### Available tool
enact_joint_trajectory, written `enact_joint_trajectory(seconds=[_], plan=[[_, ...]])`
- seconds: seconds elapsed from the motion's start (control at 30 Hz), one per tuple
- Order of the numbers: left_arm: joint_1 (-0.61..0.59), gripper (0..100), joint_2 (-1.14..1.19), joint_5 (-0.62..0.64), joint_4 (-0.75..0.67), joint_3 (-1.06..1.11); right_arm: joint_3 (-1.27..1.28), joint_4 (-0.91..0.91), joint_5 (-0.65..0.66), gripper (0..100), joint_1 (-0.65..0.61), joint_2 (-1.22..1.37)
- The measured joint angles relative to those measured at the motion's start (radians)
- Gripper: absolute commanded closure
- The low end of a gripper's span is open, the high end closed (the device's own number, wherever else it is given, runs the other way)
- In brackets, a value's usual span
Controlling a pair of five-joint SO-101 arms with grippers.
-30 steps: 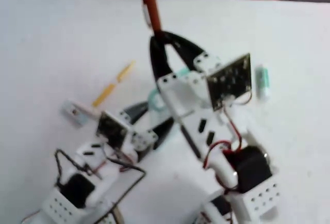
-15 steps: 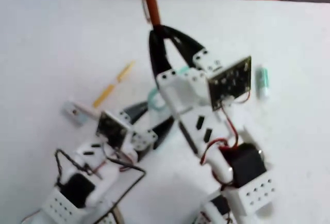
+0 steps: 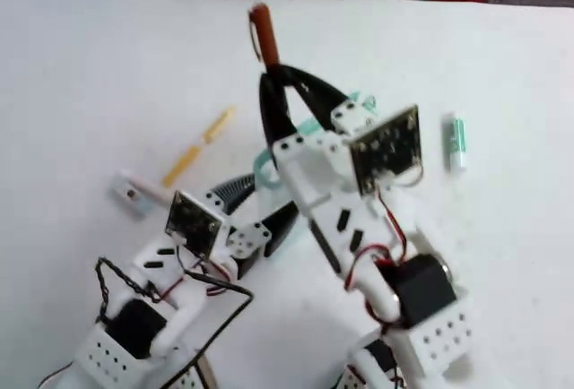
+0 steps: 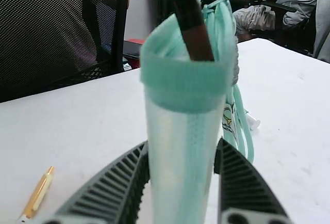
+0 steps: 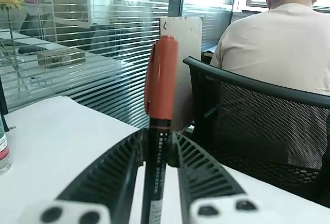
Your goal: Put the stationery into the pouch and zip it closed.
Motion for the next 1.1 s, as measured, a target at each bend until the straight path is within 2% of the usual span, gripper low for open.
enact_joint_trajectory(seconds=[0.3, 0.47, 0.63, 0.7, 0.87, 1.1], plan=[[0.0, 80, 0.0, 0.0, -0.009, 0.0, 0.0, 0.235, 0.0, 98.1, 0.0, -0.115], [0.0, 80, 0.0, 0.0, -0.009, 0.0, 0.0, 0.292, 0.0, 98.1, -0.002, -0.115], [0.0, 80, 0.0, 0.0, -0.009, 0.0, 0.0, 0.353, 0.058, 97.5, -0.003, -0.115], [0.0, 80, 0.0, 0.0, -0.009, 0.0, 0.0, 0.387, 0.1, 92.5, -0.012, -0.115], [0.0, 80, 0.0, 0.0, -0.009, 0.0, -0.051, 0.509, 0.169, 69.0, -0.084, -0.117], [-0.002, 80, 0.0, 0.0, -0.009, 0.0, -0.209, 0.565, 0.178, 75.1, -0.06, -0.117]])
